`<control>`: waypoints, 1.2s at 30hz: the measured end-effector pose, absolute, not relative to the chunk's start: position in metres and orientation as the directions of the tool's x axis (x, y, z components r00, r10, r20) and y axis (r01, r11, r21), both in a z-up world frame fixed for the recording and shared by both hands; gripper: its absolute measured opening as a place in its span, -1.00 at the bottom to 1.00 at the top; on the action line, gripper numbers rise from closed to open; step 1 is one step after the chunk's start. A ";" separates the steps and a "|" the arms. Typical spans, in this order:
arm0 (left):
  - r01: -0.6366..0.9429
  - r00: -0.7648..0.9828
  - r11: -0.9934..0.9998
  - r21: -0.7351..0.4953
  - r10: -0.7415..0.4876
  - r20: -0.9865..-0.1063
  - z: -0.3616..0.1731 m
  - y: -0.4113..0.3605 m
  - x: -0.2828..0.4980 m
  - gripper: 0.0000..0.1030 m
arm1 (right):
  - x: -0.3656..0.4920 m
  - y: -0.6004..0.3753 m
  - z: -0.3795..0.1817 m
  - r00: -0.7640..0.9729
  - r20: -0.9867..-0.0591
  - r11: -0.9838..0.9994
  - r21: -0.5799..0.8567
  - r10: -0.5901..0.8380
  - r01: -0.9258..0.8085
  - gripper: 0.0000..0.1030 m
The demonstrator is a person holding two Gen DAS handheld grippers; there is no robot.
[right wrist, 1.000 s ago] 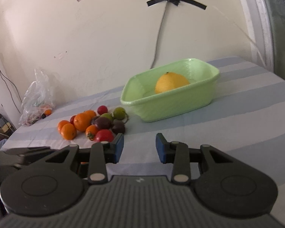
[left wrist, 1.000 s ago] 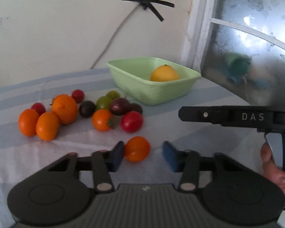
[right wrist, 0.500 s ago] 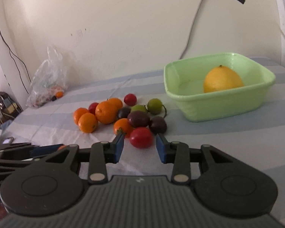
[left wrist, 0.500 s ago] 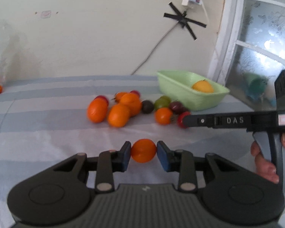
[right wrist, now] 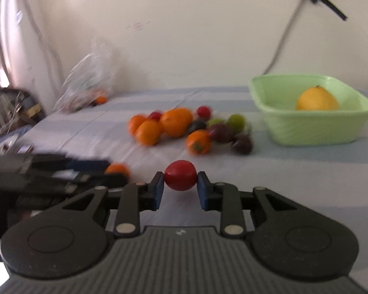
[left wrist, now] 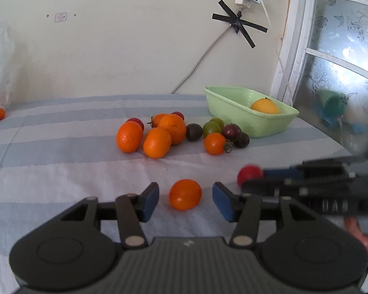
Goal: Organize fruits
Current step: 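Carry both tomatoes to the basin and release them from both tools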
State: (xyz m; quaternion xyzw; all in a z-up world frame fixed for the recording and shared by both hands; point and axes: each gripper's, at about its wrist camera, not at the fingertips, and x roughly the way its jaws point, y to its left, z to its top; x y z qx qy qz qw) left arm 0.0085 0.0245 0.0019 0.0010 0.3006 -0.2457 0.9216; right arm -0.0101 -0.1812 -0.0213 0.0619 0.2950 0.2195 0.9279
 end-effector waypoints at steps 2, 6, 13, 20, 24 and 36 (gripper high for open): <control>0.455 0.703 0.879 -0.140 -0.452 -0.550 0.002 0.025 0.007 -0.04 | -0.014 -0.177 -0.022 0.736 -0.520 0.900 0.214 0.434 -0.380 -0.38; 0.459 0.707 0.877 -0.142 -0.458 -0.539 0.002 0.026 0.007 -0.04 | -0.013 -0.174 -0.023 0.729 -0.521 0.894 0.201 0.444 -0.401 -0.36; 0.471 0.691 0.869 -0.154 -0.472 -0.547 0.000 0.025 0.010 -0.13 | -0.021 -0.167 -0.024 0.749 -0.506 0.898 0.145 0.428 -0.416 0.07; 0.471 0.679 0.866 -0.167 -0.476 -0.559 -0.002 0.024 0.013 -0.40 | -0.023 -0.156 -0.027 0.753 -0.521 0.901 0.077 0.402 -0.427 0.03; 0.466 0.669 0.863 -0.196 -0.488 -0.561 -0.002 0.027 0.016 -0.40 | -0.027 -0.153 -0.028 0.746 -0.526 0.893 0.060 0.408 -0.446 -0.36; 0.463 0.676 0.869 -0.175 -0.474 -0.565 -0.002 0.023 0.015 -0.40 | -0.044 -0.165 -0.030 0.721 -0.523 0.868 0.077 0.454 -0.491 -0.32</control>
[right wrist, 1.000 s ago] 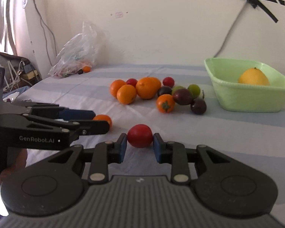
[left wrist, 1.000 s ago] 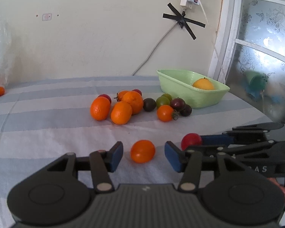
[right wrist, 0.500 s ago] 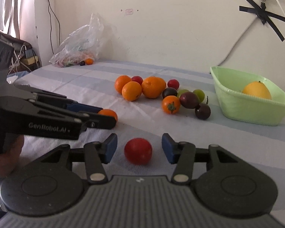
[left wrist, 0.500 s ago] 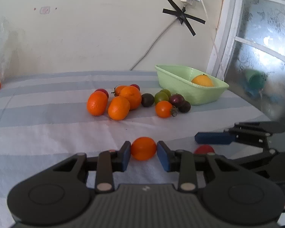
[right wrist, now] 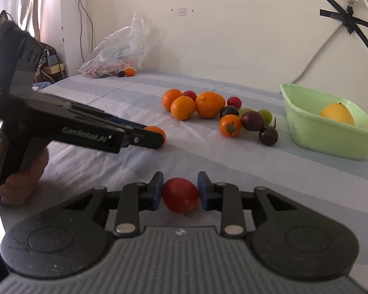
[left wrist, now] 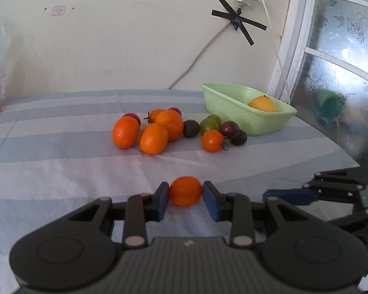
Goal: Organize fruits
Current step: 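Carry both tomatoes to the basin and release them from both tools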
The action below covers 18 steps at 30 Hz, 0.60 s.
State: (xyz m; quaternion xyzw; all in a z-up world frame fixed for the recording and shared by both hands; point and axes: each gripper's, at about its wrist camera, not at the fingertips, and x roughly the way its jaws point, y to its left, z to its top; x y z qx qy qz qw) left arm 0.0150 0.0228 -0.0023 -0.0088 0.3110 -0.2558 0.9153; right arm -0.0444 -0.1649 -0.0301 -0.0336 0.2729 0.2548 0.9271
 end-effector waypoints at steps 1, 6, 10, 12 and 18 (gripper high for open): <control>0.462 0.675 0.869 -0.177 -0.474 -0.565 -0.002 0.023 0.015 -0.39 | -0.046 -0.167 -0.030 0.721 -0.522 0.868 0.078 0.455 -0.491 -0.14; 0.462 0.675 0.869 -0.179 -0.475 -0.565 -0.002 0.023 0.015 -0.39 | -0.055 -0.172 -0.031 0.711 -0.527 0.856 0.063 0.465 -0.513 0.04; 0.462 0.675 0.869 -0.179 -0.475 -0.565 -0.002 0.023 0.015 -0.39 | -0.061 -0.171 -0.034 0.704 -0.535 0.842 0.026 0.466 -0.538 0.03; 0.462 0.676 0.869 -0.175 -0.473 -0.565 -0.002 0.023 0.015 -0.39 | -0.065 -0.171 -0.034 0.708 -0.532 0.837 0.004 0.464 -0.547 0.02; 0.461 0.675 0.870 -0.174 -0.471 -0.568 0.000 0.020 0.015 -0.40 | -0.067 -0.178 -0.034 0.683 -0.528 0.817 0.034 0.504 -0.576 -0.36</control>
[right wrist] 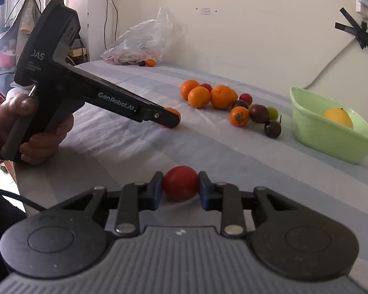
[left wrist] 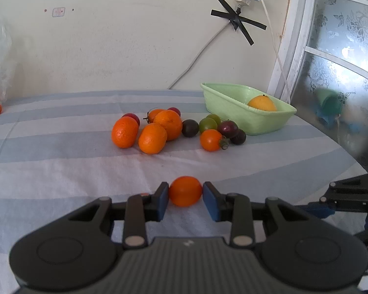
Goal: Organize fruits
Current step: 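Carry both tomatoes to the basin and release them from both tools, then grasp an orange tomato with the left tool while the right tool grasps a dark tomato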
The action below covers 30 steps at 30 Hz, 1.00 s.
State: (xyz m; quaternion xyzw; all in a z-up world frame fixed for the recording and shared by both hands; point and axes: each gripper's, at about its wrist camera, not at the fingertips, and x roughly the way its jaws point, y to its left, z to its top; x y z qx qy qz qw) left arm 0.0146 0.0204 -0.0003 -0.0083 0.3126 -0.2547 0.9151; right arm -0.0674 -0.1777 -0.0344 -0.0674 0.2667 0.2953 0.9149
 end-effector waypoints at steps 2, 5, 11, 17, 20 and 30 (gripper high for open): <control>0.470 0.654 0.855 -0.220 -0.505 -0.563 0.005 0.019 0.020 -0.40 | -0.061 -0.186 -0.032 0.688 -0.513 0.825 0.072 0.513 -0.561 -0.37; 0.499 0.644 0.829 -0.253 -0.550 -0.531 0.022 0.008 0.032 -0.40 | -0.043 -0.208 -0.019 0.746 -0.457 0.864 0.116 0.485 -0.490 -0.36; 0.579 0.606 0.761 -0.292 -0.641 -0.471 0.062 -0.042 0.083 -0.40 | -0.001 -0.260 0.006 0.882 -0.343 0.946 0.118 0.324 -0.302 -0.36; 0.605 0.540 0.719 -0.342 -0.686 -0.488 0.065 -0.106 0.140 -0.40 | 0.044 -0.318 0.001 0.927 -0.342 0.983 0.154 0.152 -0.104 -0.36; 0.601 0.527 0.730 -0.326 -0.668 -0.525 0.054 -0.130 0.156 -0.39 | 0.059 -0.331 -0.010 0.918 -0.375 0.985 0.156 0.126 -0.071 -0.36; 0.584 0.522 0.748 -0.316 -0.644 -0.559 0.042 -0.140 0.162 -0.10 | 0.069 -0.335 -0.017 0.921 -0.378 0.989 0.139 0.098 -0.048 -0.06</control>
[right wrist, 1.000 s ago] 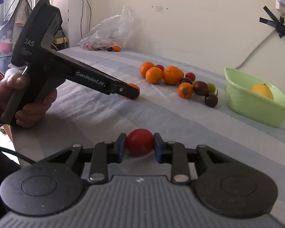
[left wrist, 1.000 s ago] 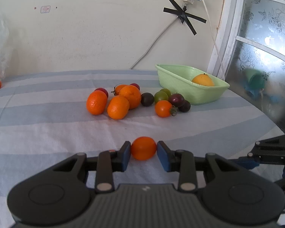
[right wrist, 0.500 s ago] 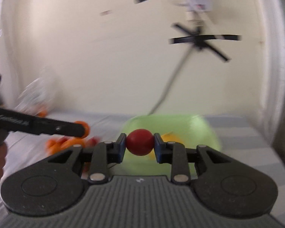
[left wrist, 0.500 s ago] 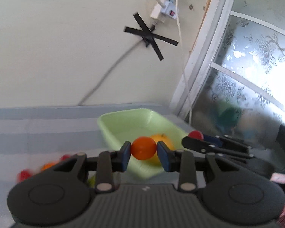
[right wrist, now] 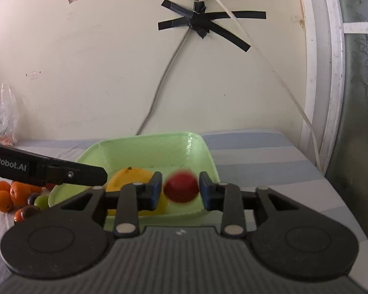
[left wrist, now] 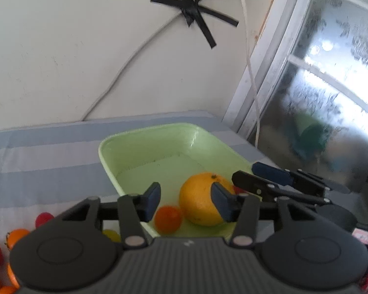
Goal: Organize fruits
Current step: 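Grasp an orange tomato with the left tool while the right tool grasps a dark tomato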
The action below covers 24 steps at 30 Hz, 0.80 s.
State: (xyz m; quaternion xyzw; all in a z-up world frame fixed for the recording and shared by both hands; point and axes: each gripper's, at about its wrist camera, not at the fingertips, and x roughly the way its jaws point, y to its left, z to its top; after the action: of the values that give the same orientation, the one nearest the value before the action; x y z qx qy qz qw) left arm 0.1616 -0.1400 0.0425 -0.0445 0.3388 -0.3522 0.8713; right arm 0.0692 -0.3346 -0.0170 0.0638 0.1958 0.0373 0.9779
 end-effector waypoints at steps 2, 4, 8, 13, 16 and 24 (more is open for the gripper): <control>0.579 0.542 0.743 -0.336 -0.659 -0.521 0.054 -0.124 0.157 -0.10 | 0.064 -0.334 -0.013 0.932 -0.349 0.988 0.144 0.096 -0.047 -0.03; 0.566 0.571 0.743 -0.356 -0.665 -0.481 0.065 -0.101 0.149 -0.10 | 0.057 -0.334 -0.008 0.945 -0.316 0.987 0.153 0.089 -0.042 -0.03; 0.522 0.640 0.776 -0.354 -0.630 -0.439 0.078 -0.050 0.127 -0.09 | 0.041 -0.328 0.004 0.953 -0.251 0.972 0.201 0.168 -0.118 -0.04; 0.466 0.678 0.819 -0.335 -0.574 -0.459 0.064 -0.006 0.097 -0.10 | 0.019 -0.290 0.010 0.889 -0.266 0.922 0.213 0.372 -0.322 -0.23; 0.463 0.659 0.817 -0.345 -0.577 -0.482 0.049 0.003 0.084 -0.09 | 0.019 -0.258 0.002 0.839 -0.331 0.902 0.174 0.432 -0.396 -0.23; 0.566 0.632 0.808 -0.161 -0.551 -0.544 0.025 -0.018 0.058 -0.02 | 0.033 -0.189 -0.019 0.825 -0.464 0.854 -0.233 0.324 -0.466 -0.22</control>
State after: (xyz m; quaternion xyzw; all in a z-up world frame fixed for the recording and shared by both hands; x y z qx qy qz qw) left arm 0.0577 -0.0180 0.0250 0.0124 0.2970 -0.3093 0.9033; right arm 0.0325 -0.1885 -0.0189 -0.1705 0.2085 0.2101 0.9398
